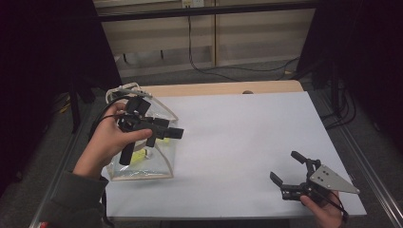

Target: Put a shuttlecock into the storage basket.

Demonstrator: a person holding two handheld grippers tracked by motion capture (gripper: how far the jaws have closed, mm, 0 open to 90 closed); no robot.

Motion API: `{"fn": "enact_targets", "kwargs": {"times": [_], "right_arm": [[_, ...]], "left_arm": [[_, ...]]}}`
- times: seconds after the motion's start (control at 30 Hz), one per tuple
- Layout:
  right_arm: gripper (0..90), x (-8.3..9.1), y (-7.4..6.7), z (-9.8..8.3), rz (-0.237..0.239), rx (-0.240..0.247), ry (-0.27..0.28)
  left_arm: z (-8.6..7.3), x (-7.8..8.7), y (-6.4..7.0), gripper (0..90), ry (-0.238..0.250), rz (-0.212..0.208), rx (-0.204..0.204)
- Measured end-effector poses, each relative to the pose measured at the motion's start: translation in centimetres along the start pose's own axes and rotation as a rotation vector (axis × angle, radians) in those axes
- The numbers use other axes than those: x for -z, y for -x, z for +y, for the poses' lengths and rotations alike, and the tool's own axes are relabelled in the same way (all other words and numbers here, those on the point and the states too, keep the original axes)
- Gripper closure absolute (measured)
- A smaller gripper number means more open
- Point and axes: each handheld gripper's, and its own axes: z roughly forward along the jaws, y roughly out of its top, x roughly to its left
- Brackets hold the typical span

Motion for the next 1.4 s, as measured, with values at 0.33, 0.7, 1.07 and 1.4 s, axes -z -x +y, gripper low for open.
{"fn": "enact_targets", "kwargs": {"times": [0.33, 0.7, 1.07, 1.4], "right_arm": [[2.3, 0.0, 0.0, 0.0, -0.001, 0.000, 0.001], [2.3, 0.0, 0.0, 0.0, -0.002, 0.001, 0.002], [2.3, 0.0, -0.1, 0.0, -0.002, 0.002, 0.000], [2.3, -0.1, -0.1, 0.0, 0.000, 0.003, -0.001]], "left_arm": [[-1.2, -0.8, 0.0, 15.7, 0.013, -0.034, -0.013], [-2.6, -0.9, -0.1, 14.2, 0.055, -0.053, -0.054], [-2.6, -1.2, 0.5, 12.4, 0.069, -0.056, -0.097], [-2.2, -1.1, 1.3, 13.7, 0.084, -0.081, -0.113]]}}
